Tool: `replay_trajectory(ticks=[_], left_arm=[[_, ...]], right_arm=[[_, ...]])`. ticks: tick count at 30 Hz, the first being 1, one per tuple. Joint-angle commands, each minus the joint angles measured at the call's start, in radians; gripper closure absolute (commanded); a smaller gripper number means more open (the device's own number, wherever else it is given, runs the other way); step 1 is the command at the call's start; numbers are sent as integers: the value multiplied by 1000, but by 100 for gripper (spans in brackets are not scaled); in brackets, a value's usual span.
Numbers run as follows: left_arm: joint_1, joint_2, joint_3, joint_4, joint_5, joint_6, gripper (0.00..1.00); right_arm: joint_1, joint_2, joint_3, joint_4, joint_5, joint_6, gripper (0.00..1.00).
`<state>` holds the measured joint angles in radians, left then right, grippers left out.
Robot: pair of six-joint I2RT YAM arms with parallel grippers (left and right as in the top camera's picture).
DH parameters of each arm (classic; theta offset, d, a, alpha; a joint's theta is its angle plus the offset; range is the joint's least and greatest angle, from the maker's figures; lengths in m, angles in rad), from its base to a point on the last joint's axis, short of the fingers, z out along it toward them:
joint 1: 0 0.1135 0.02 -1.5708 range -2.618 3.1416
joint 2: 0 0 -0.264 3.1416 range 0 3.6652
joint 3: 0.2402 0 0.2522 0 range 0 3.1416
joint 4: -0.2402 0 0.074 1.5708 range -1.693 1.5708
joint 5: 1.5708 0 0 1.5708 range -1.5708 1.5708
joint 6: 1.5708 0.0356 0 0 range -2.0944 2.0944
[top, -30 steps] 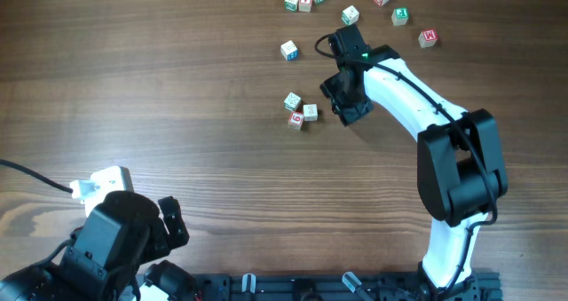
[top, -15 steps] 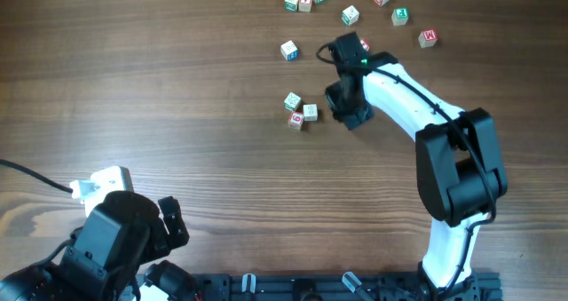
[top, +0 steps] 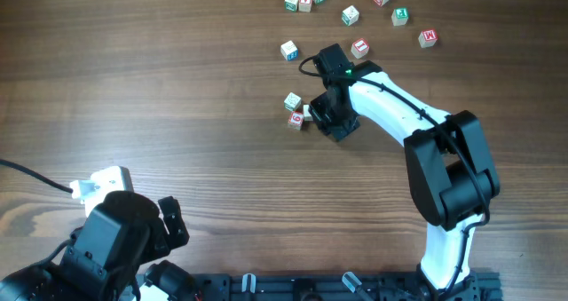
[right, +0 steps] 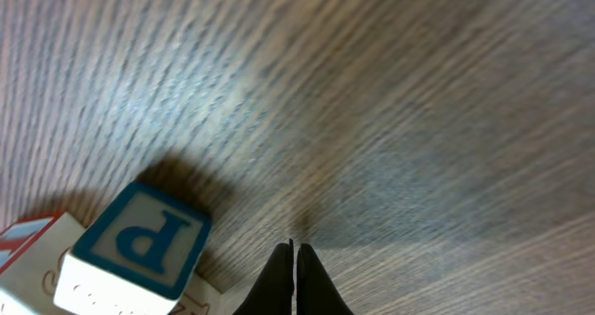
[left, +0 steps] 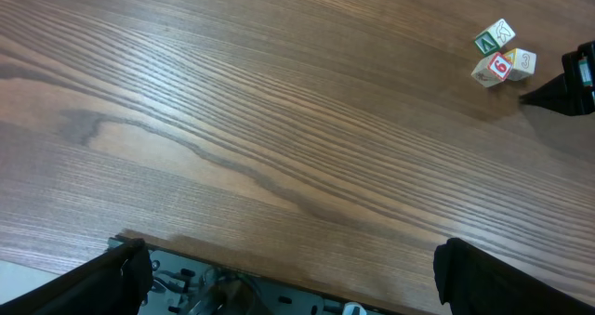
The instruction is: Form a circle
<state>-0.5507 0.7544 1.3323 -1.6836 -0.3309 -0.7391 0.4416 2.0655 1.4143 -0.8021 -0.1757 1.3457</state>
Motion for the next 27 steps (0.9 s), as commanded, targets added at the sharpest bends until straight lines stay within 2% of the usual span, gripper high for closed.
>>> replay_trajectory(ticks=[1,27], left_arm=[[5,-2,-2,0,1,-13,0],[5,-2,-2,0,1,-13,0]], right_arm=[[0,8,-3,36,-23,-90,96],[27,8,-3,93,-36,-90,95]])
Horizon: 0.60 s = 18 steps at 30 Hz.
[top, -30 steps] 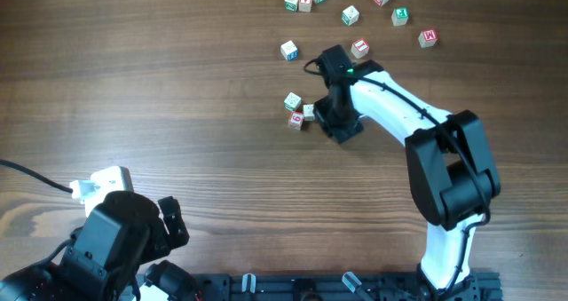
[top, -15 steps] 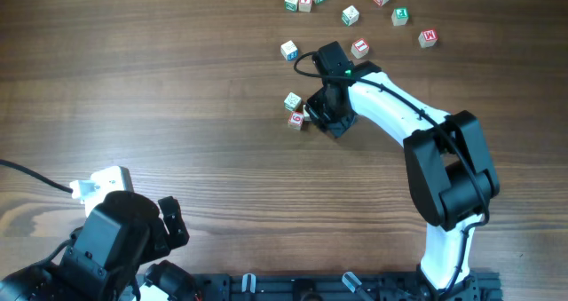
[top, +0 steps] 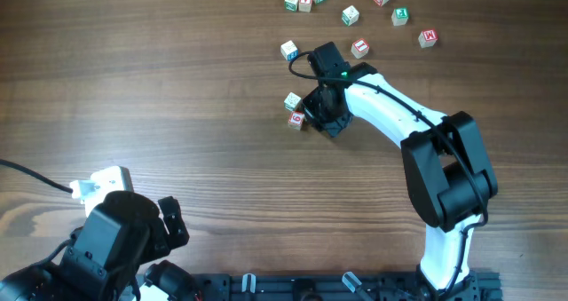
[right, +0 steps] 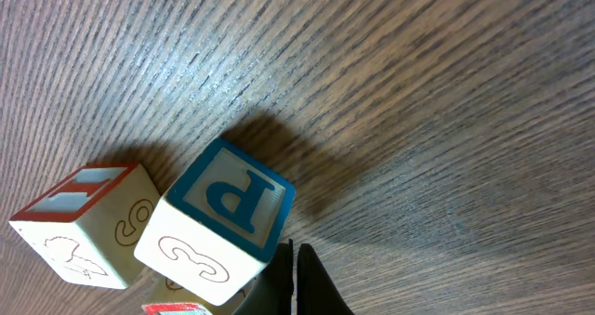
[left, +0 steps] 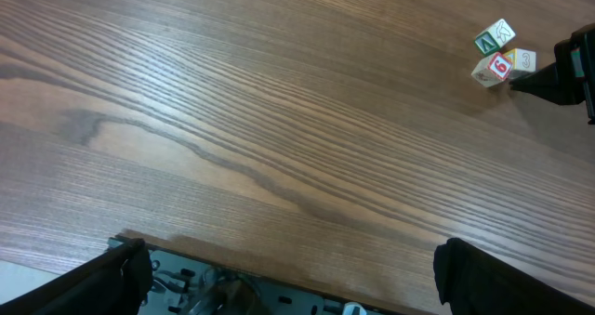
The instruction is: Form a circle
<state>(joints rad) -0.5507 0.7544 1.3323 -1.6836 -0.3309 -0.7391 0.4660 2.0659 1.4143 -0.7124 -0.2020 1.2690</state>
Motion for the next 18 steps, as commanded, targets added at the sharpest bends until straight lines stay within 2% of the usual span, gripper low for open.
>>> replay_trajectory(ticks=[1,18], left_arm=[[5,-2,-2,0,1,-13,0],[5,-2,-2,0,1,-13,0]], right_arm=[[3,8,-3,2,-10,-12,95],[21,8,-3,21,-10,-12,95]])
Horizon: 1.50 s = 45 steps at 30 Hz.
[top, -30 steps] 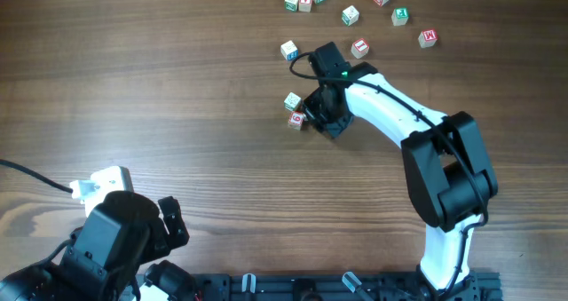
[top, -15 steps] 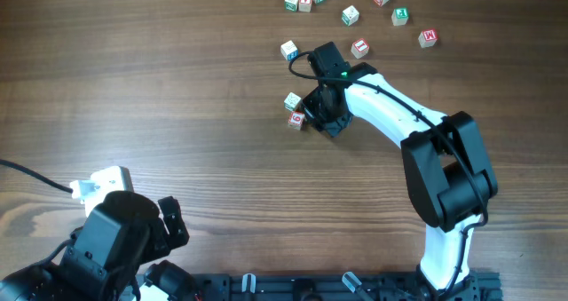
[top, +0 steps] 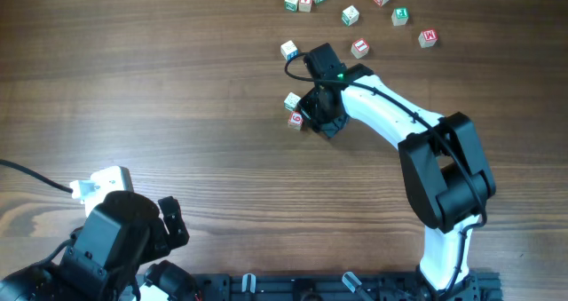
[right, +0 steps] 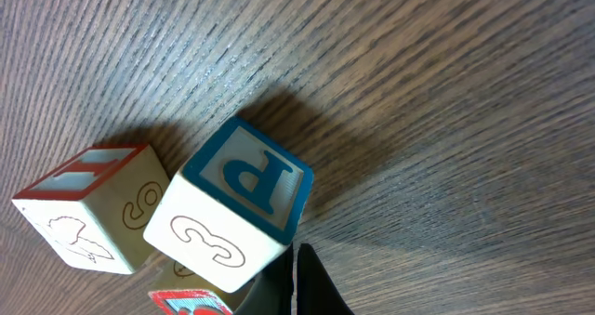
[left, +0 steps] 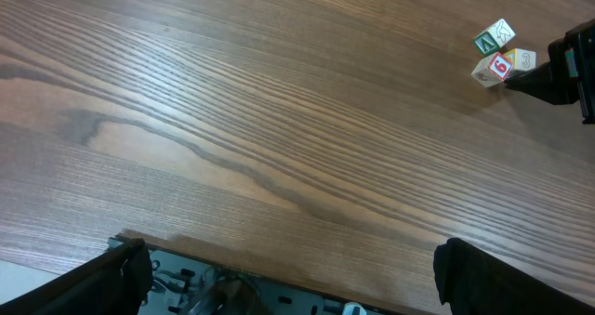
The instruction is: Form a circle
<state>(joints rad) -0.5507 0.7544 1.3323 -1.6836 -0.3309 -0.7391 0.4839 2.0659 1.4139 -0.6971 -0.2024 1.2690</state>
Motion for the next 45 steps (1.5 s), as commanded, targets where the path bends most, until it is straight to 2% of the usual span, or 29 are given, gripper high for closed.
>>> replay_trajectory(ticks=[1,39,45], left_arm=[[5,-2,-2,0,1,-13,0],[5,-2,-2,0,1,-13,0],[5,-2,-2,0,1,-13,0]], right_arm=[[3,8,-2,8,-9,-13,96],[3,8,-2,38,-5,-13,96],[3,8,-2,-28,-5,-11,95]])
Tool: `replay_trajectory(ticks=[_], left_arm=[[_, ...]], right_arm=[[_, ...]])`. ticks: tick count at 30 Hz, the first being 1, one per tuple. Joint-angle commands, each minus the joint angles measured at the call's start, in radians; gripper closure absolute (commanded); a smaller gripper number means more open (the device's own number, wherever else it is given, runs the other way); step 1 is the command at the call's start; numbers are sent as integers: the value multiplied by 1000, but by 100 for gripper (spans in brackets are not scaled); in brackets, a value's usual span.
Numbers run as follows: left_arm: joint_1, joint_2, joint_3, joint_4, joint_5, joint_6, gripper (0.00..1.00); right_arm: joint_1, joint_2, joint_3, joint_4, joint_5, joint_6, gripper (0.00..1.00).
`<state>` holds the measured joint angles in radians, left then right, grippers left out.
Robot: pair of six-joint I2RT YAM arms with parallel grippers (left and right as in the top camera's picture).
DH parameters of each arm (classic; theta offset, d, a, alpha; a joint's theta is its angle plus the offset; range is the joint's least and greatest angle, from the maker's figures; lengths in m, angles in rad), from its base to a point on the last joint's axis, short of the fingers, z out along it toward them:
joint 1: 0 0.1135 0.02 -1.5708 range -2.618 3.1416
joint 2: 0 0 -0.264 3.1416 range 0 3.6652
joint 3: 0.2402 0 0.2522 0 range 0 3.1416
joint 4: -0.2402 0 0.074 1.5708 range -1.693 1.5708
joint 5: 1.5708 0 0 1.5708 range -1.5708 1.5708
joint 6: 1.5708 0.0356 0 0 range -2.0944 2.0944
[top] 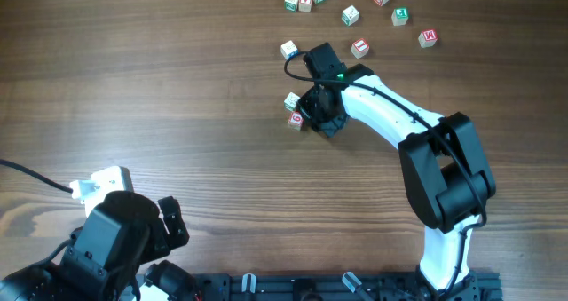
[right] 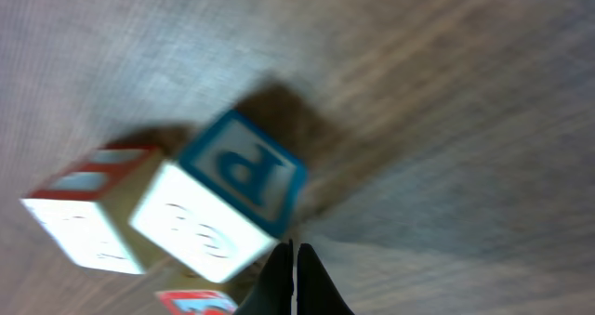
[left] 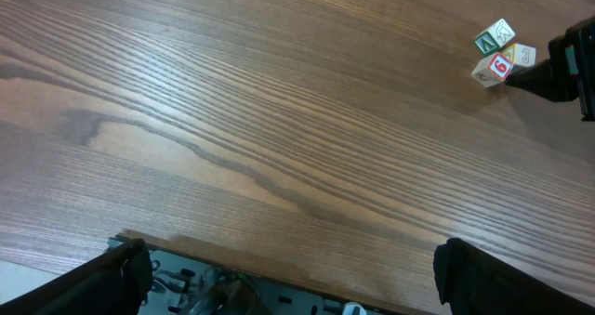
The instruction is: Form a circle
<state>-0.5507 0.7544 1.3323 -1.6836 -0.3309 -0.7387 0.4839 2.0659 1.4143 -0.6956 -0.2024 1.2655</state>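
Small lettered wooden cubes lie on the table. In the right wrist view a blue P block (right: 237,190), with a 3 on its side, touches a red-edged block (right: 79,213), and a red-faced block (right: 197,302) shows at the bottom edge. My right gripper (right: 294,255) is shut, empty, its tips against the P block's lower right corner. From overhead the right gripper (top: 312,111) sits just right of a green-lettered block (top: 292,100) and a red 6 block (top: 295,119). My left gripper (left: 293,280) is open, over the table's near edge.
Several more cubes are scattered at the far side, among them one at the far left of the scatter, a red one (top: 429,38) and a lone cube (top: 288,50) behind the right gripper. The white right arm (top: 390,114) reaches in from the near right.
The P block lies slightly further left and closer against the red-edged block. The right wrist view is now blurred. The right gripper is still shut; the left arm has not moved.
At first my shut right gripper stood a little right of the cluster, apart from the P block. Then its tips were against that block, nearer the other two cubes. By now the P block is pressed against its neighbours.
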Motion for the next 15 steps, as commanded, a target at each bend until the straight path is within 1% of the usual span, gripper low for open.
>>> replay_trajectory(ticks=[1,5,8,15], left_arm=[[5,-2,-2,0,1,-13,0],[5,-2,-2,0,1,-13,0],[5,-2,-2,0,1,-13,0],[5,-2,-2,0,1,-13,0]], right_arm=[[3,8,-3,-46,-5,-4,95],[3,-3,-2,-69,11,-1,95],[3,-32,-2,-87,61,-1,95],[3,-153,8,-92,262,-36,95]])
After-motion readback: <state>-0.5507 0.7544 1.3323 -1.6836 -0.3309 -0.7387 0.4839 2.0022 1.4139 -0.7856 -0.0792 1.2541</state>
